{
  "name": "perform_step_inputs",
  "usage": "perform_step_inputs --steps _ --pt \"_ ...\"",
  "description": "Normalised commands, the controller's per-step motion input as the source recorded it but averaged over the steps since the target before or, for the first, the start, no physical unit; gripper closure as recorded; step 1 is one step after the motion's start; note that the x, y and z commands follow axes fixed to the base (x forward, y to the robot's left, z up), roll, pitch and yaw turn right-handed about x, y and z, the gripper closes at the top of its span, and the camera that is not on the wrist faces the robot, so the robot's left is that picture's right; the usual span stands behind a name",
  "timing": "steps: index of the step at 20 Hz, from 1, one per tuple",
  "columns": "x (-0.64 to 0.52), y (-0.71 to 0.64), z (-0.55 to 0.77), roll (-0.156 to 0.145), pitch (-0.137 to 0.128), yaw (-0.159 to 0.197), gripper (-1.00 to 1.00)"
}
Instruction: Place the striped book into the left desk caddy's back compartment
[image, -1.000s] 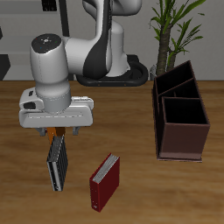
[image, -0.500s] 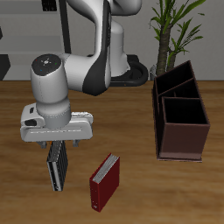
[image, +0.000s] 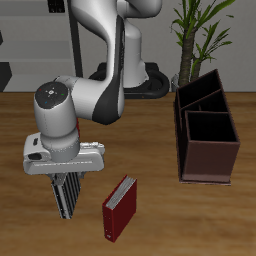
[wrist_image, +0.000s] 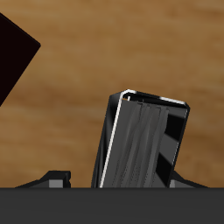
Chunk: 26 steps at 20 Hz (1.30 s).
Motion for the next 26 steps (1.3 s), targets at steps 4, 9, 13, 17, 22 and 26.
perform_step_inputs --steps 4,9,13,17,22,26 --pt "-0.04 -0.03 -0.05 -0.006 0.009 0.003 1.0" --pt "-0.11 0.0 0.21 -0.011 -0.011 -0.035 1.0" --pt "-0.24 0.29 0.45 0.06 -0.068 -0.018 1.0" --pt "-0.25 0.23 0.42 0.035 -0.033 -0.047 1.0" --pt "-0.36 0.31 0.61 0.023 -0.049 -0.041 1.0" --pt "-0.53 0.37 0.69 0.044 -0.089 -0.073 1.0"
